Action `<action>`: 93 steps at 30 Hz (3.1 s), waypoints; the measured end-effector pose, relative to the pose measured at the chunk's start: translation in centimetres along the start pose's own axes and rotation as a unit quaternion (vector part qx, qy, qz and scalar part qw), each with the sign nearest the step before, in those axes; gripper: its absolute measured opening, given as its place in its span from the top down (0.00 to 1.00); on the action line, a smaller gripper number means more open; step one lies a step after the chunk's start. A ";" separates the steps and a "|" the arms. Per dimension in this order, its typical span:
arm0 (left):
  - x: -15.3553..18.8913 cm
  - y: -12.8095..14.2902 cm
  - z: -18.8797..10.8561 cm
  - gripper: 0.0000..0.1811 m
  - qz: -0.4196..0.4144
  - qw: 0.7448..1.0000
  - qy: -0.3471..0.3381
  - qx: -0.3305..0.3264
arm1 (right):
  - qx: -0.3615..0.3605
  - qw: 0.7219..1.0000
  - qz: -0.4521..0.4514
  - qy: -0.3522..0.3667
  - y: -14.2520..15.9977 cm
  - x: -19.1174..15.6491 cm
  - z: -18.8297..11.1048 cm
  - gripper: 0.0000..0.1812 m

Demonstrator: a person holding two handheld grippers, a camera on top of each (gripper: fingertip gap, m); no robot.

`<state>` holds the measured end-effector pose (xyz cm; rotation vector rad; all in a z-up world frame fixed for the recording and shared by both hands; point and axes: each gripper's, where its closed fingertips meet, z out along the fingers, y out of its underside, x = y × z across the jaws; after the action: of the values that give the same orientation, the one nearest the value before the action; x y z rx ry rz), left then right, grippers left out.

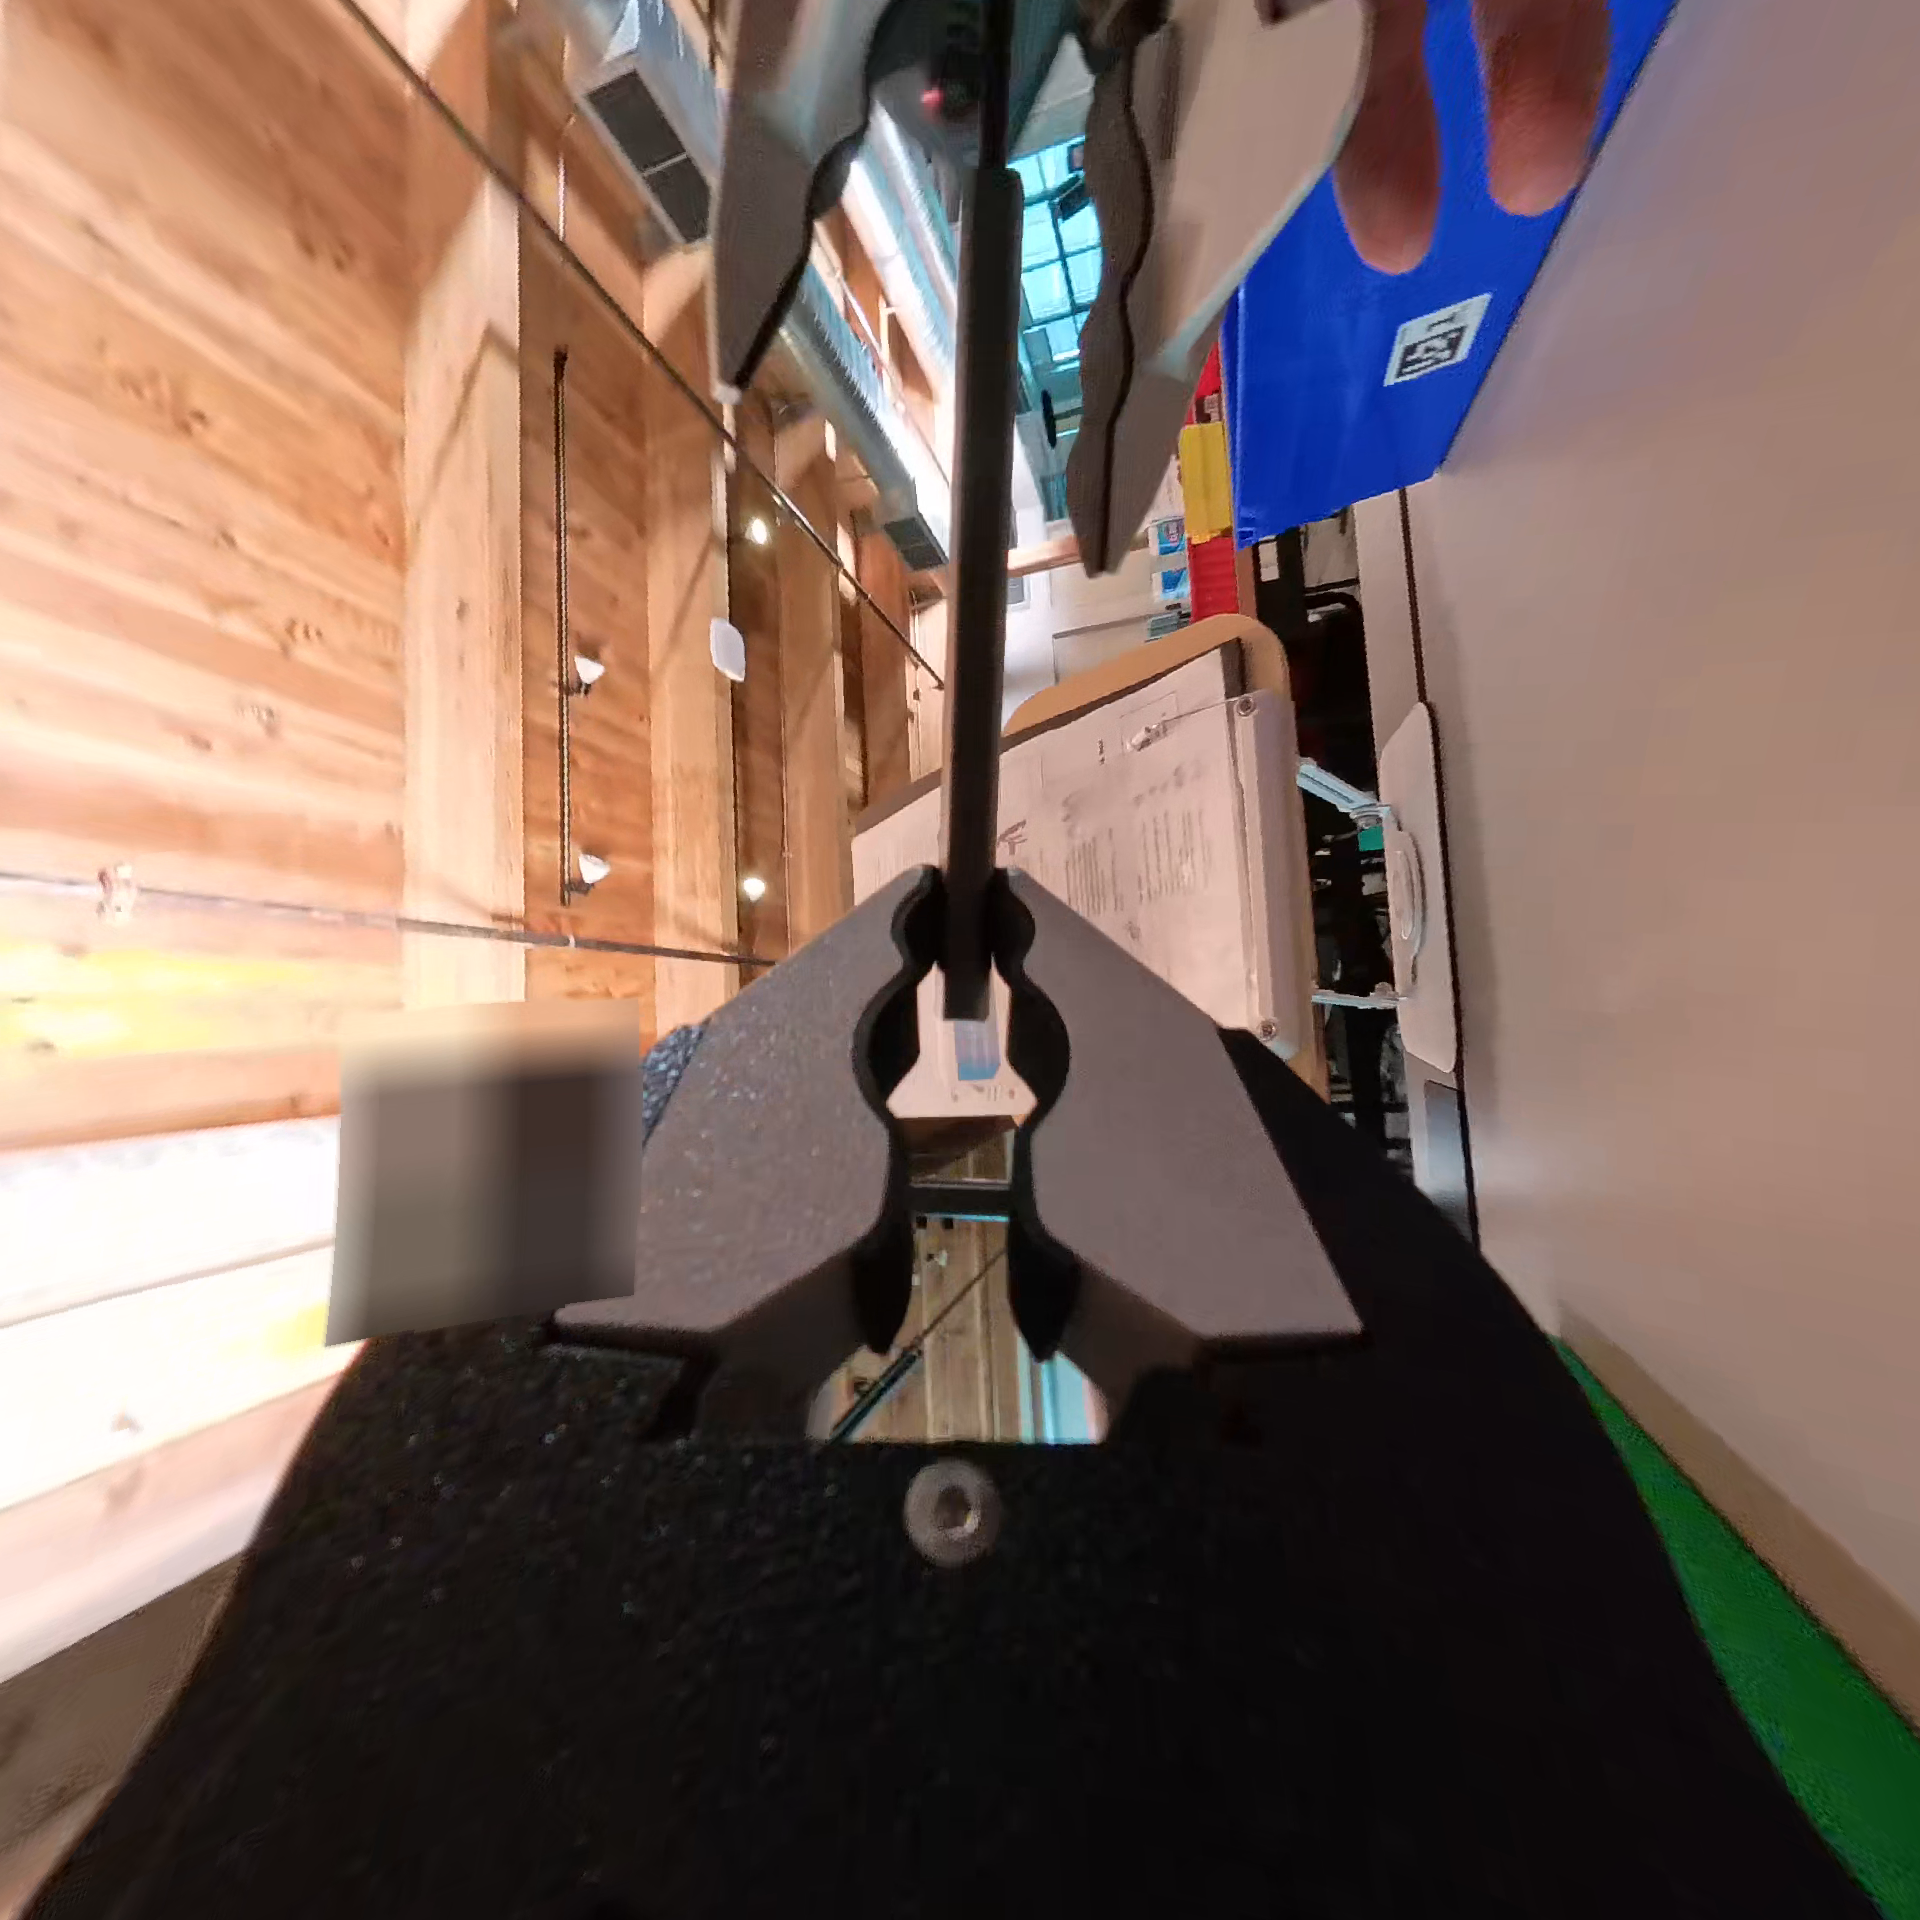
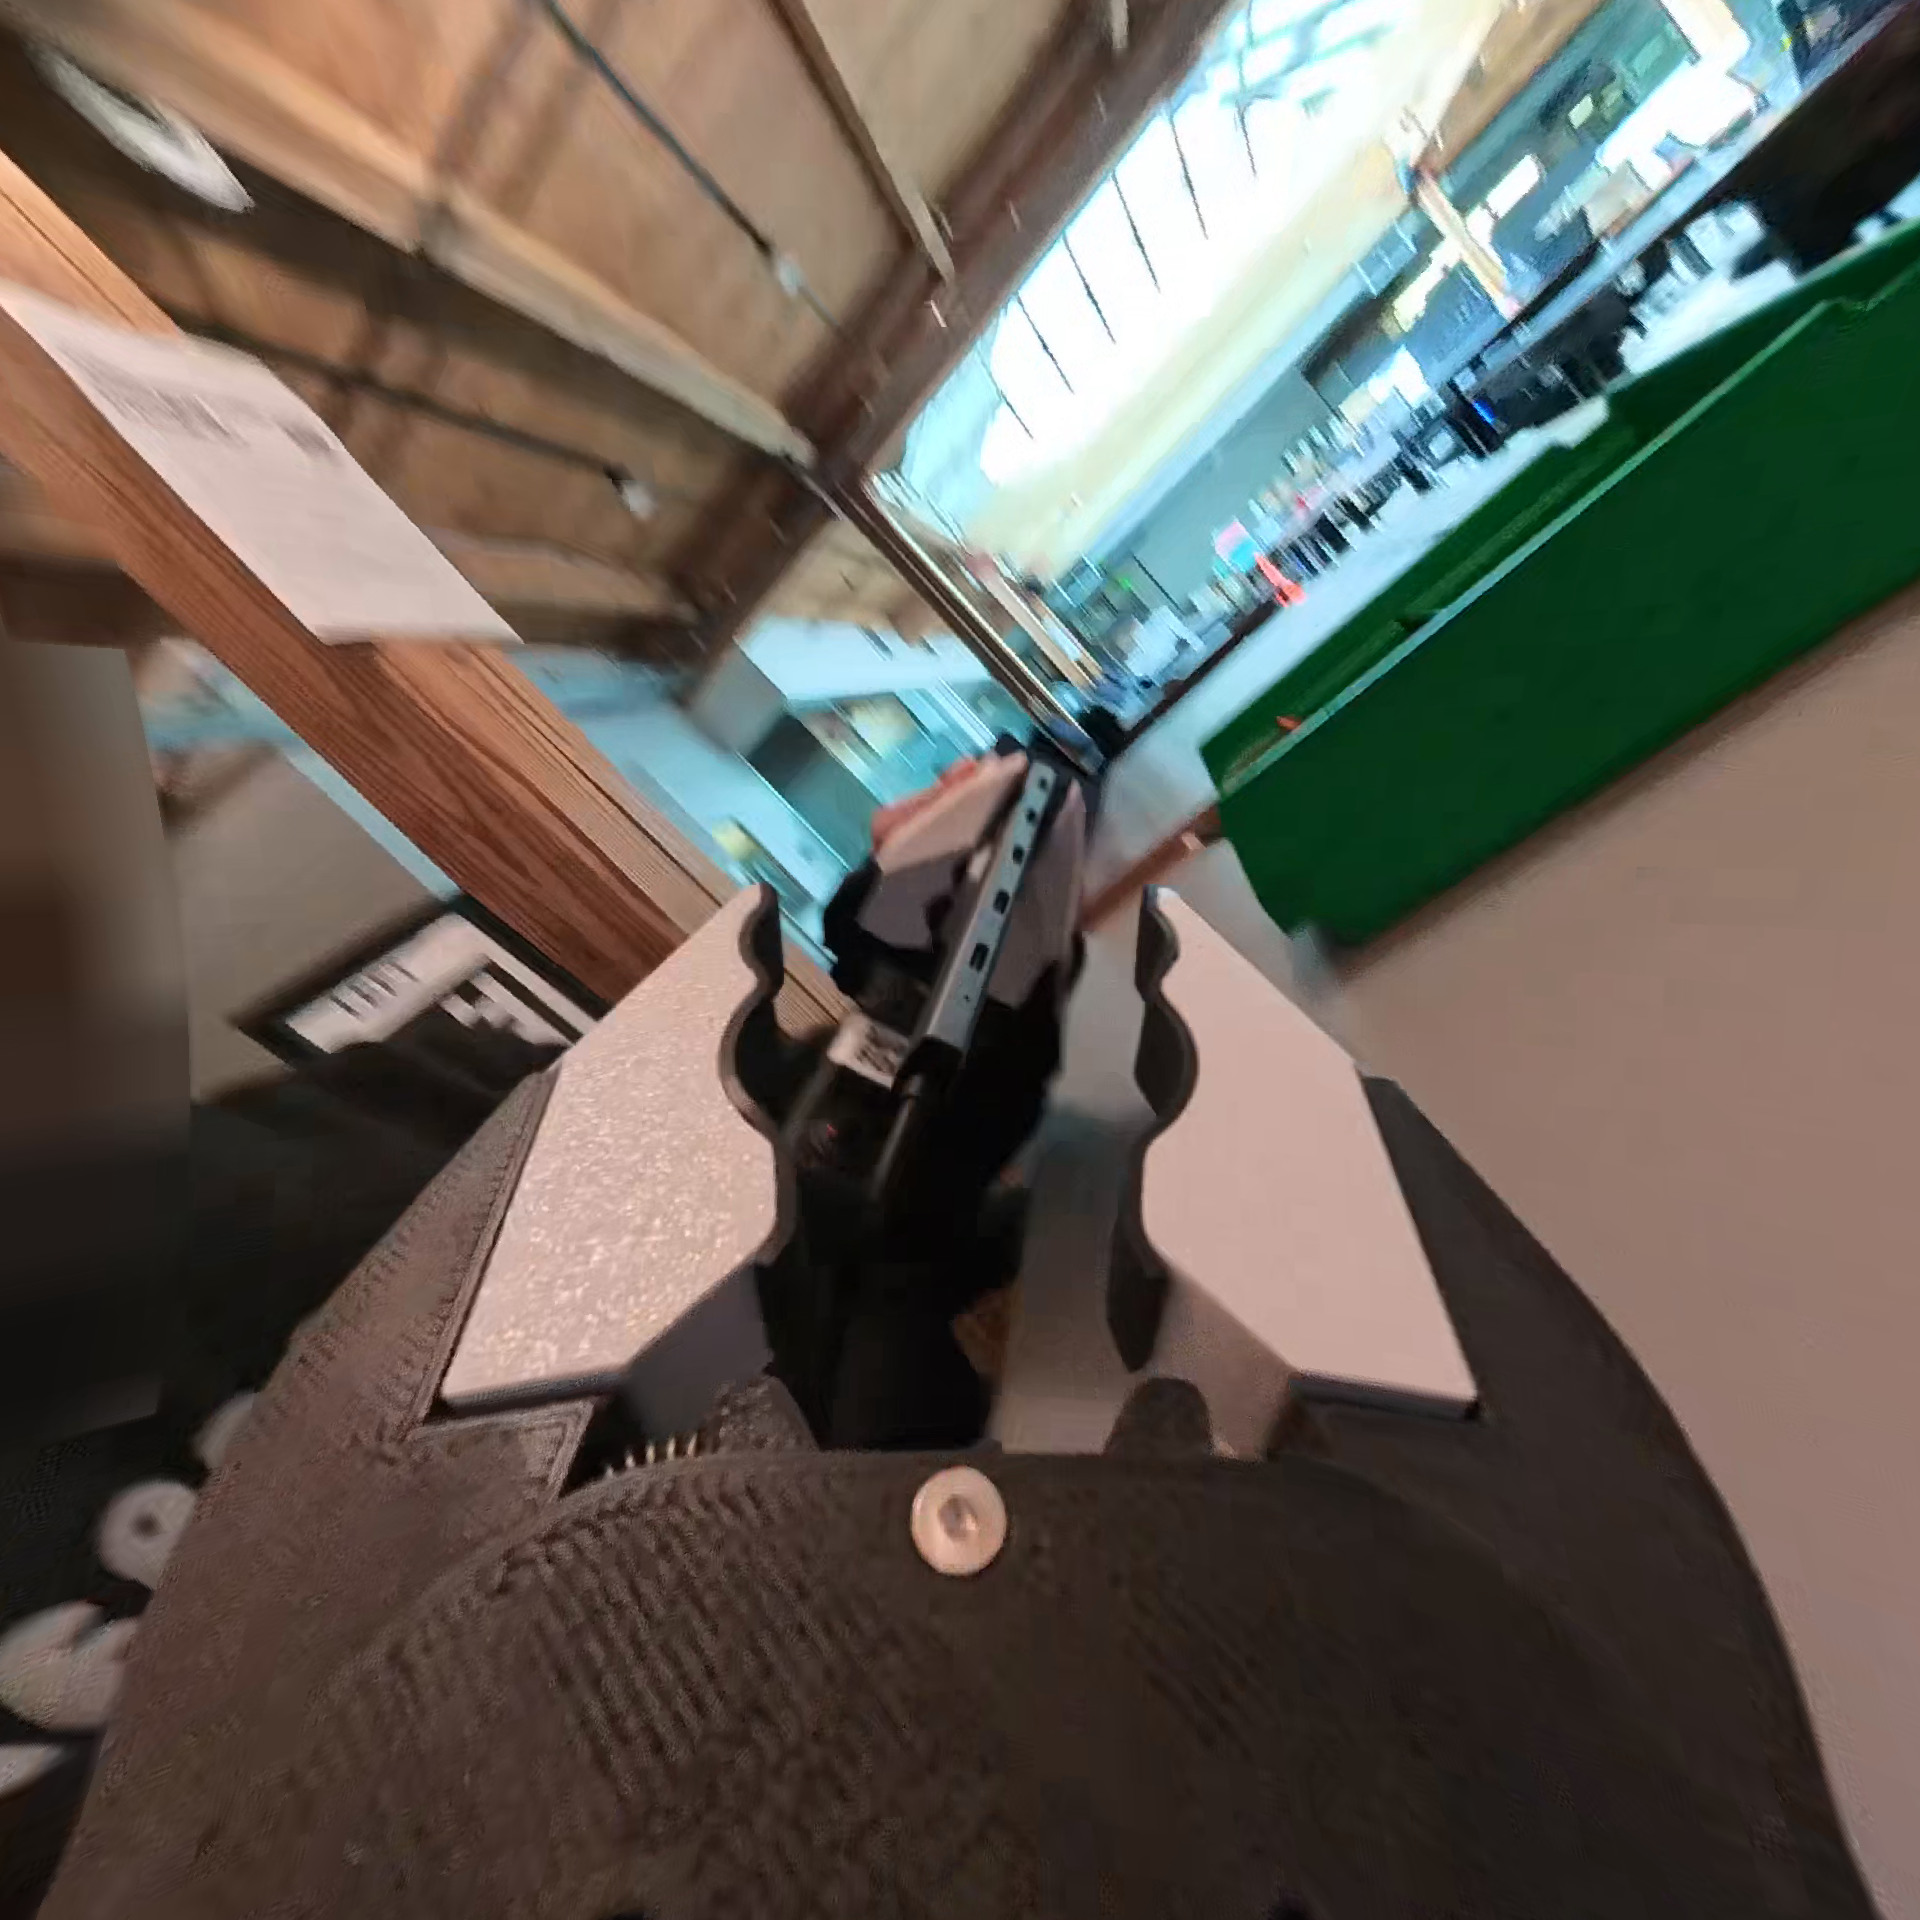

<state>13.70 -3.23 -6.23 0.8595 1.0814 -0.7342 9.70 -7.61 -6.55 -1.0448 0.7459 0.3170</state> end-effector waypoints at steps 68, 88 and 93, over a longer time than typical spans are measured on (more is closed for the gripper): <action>0.2 -5.8 0.6 0.89 -0.825 0.332 0.275 0.366 | 0.021 0.901 -0.383 0.203 2.2 0.9 0.5 0.87; 3.2 -4.6 3.2 0.91 -0.905 0.259 0.326 0.084 | -0.006 0.680 -0.600 0.422 1.6 3.6 -1.6 0.88; 2.5 -5.7 3.0 0.96 -0.933 0.057 0.335 0.121 | 0.045 0.702 -0.588 0.400 2.5 2.8 -1.9 0.88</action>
<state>10.93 -8.81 -9.22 -1.1115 2.7632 -2.8748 9.56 -8.32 -10.66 -1.3584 0.6699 -1.3645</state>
